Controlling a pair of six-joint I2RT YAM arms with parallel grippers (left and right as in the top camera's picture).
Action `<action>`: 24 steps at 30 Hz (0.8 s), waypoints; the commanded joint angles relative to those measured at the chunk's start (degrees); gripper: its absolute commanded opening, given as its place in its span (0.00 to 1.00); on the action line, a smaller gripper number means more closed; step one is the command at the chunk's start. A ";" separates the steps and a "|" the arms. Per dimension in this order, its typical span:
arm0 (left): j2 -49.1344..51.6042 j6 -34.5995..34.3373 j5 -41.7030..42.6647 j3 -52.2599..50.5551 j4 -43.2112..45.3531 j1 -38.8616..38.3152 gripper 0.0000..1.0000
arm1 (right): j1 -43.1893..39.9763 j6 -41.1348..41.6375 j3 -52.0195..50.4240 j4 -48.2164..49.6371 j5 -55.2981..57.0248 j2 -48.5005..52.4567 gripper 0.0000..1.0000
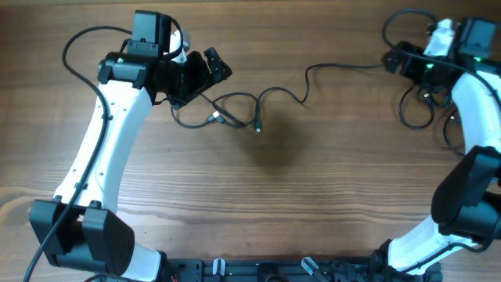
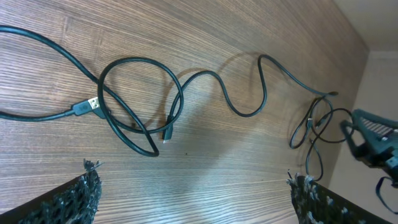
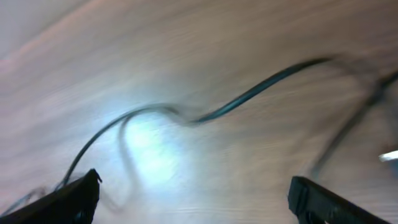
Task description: Untangle cables
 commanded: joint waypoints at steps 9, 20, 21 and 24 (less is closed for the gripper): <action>0.02 0.28 -1.22 0.15 -0.57 0.04 1.00 | 16.11 1.73 -1.64 -1.60 -3.43 1.62 1.00; 0.02 0.28 -1.36 0.15 -0.68 0.04 1.00 | 25.83 10.10 -12.66 12.70 9.97 1.90 0.80; 0.02 0.28 -1.40 0.15 -0.68 0.04 1.00 | 26.32 10.08 -13.55 13.97 9.97 1.90 0.75; 0.02 0.28 -1.40 0.15 -0.70 0.04 0.99 | 26.86 10.08 -15.43 16.37 9.97 1.90 0.51</action>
